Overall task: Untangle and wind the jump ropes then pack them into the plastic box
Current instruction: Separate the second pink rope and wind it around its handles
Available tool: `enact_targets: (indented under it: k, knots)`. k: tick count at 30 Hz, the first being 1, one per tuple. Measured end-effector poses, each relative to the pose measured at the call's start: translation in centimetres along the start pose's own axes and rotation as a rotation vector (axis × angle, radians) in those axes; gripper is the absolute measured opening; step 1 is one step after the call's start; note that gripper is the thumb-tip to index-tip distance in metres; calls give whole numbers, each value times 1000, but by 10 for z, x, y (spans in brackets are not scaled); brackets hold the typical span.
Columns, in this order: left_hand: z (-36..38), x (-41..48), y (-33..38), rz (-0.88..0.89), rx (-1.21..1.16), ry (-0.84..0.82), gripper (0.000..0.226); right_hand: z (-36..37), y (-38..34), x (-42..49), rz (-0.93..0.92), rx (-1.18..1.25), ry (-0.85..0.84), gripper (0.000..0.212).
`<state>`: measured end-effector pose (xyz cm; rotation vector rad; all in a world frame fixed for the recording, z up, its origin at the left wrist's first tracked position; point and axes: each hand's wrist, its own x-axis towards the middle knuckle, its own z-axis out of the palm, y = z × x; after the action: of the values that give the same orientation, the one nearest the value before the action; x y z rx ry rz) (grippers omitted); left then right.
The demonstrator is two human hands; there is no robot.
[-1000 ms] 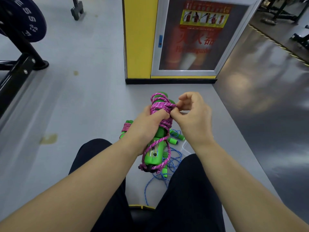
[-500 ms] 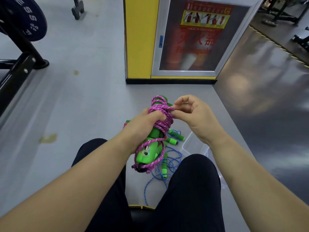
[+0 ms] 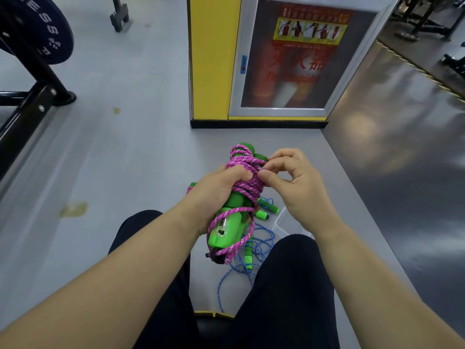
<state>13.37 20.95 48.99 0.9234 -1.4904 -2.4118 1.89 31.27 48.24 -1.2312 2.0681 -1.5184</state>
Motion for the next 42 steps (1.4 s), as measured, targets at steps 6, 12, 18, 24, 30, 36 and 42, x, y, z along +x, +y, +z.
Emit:
enact_targets:
  k: [6, 12, 18, 24, 30, 36, 42]
  knots:
    - [0, 0, -1, 25, -86, 1, 34, -15, -10, -7, -58, 6, -220, 10]
    - [6, -6, -4, 220, 31, -88, 37, -28, 15, -19, 118, 454, -228, 36]
    - [8, -4, -7, 132, -143, -183, 40, -23, 22, -26, 75, 427, -143, 29]
    - [-3, -3, -9, 124, -19, -187, 49, -28, 14, -26, -126, -43, -38, 11]
    - [-5, 0, -9, 119, 183, -236, 56, -14, -1, -20, 9, 17, 36, 17]
    - [-8, 3, -8, 41, 128, -282, 43, -8, 7, -19, 99, 495, -20, 20]
    - [-12, 7, -13, -27, -11, -362, 42, -8, 11, -18, 56, 451, -36, 30]
